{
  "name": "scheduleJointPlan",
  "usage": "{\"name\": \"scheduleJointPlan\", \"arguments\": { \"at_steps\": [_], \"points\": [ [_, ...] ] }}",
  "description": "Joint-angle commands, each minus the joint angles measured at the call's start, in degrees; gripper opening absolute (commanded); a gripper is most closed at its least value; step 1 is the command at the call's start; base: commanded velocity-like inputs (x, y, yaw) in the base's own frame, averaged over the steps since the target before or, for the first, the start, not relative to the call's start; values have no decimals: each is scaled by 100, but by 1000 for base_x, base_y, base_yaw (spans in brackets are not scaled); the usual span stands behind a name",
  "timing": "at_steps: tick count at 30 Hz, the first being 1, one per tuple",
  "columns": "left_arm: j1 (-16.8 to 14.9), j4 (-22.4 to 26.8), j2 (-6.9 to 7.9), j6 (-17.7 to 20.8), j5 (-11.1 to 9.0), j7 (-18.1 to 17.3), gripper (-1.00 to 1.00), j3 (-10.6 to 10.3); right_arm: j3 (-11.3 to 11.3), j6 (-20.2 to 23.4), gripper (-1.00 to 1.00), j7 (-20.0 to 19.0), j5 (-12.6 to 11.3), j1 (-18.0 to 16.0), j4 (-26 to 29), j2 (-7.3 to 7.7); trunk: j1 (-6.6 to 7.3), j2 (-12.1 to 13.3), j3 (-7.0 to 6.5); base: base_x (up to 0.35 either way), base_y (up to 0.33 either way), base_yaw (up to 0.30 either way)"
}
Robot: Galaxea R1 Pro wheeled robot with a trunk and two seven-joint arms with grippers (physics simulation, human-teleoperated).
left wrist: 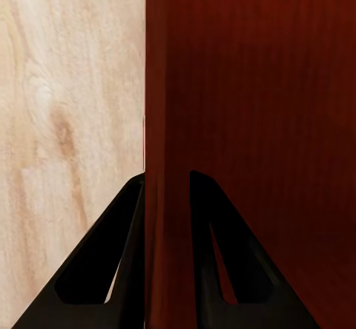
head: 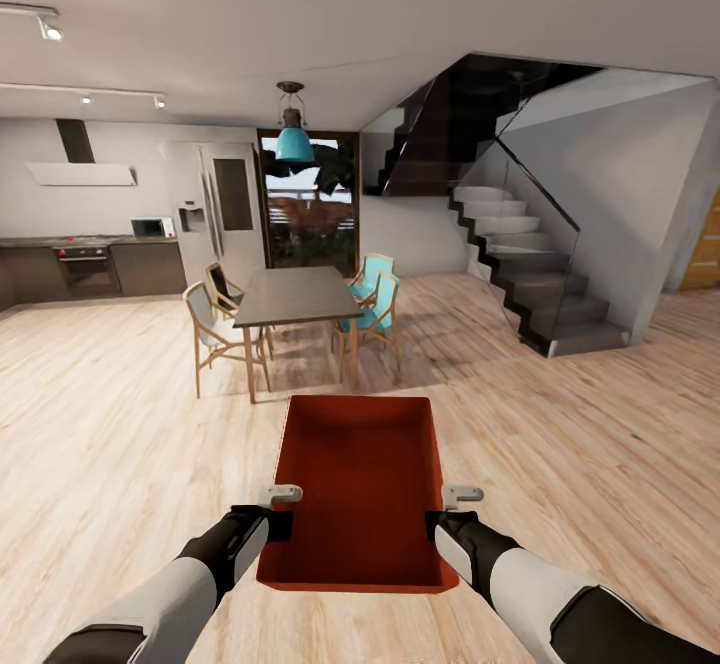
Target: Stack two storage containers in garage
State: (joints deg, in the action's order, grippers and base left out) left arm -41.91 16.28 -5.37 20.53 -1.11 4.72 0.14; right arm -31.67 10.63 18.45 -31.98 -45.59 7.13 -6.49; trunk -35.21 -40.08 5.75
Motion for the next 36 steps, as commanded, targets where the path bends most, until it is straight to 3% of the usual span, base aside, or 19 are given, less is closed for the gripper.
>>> {"name": "scheduleJointPlan", "arguments": {
  "at_steps": [1, 23, 36],
  "points": [
    [-2, 7, -17, 39, 31, 55, -100, 3, -138, 47, -100, 52, 95, -4, 7, -2, -2, -9, 10, 0, 0, -298],
    [-2, 0, -19, 39, 31, 55, -100, 3, -138, 45, -100, 48, 95, -4, 7, -2, -2, -9, 10, 0, 0, -297],
    [-2, -2, -27, 39, 41, 64, -100, 3, -138, 52, -100, 45, 95, -4, 7, -7, -2, -9, 10, 253, 0, -23]
  ]
}}
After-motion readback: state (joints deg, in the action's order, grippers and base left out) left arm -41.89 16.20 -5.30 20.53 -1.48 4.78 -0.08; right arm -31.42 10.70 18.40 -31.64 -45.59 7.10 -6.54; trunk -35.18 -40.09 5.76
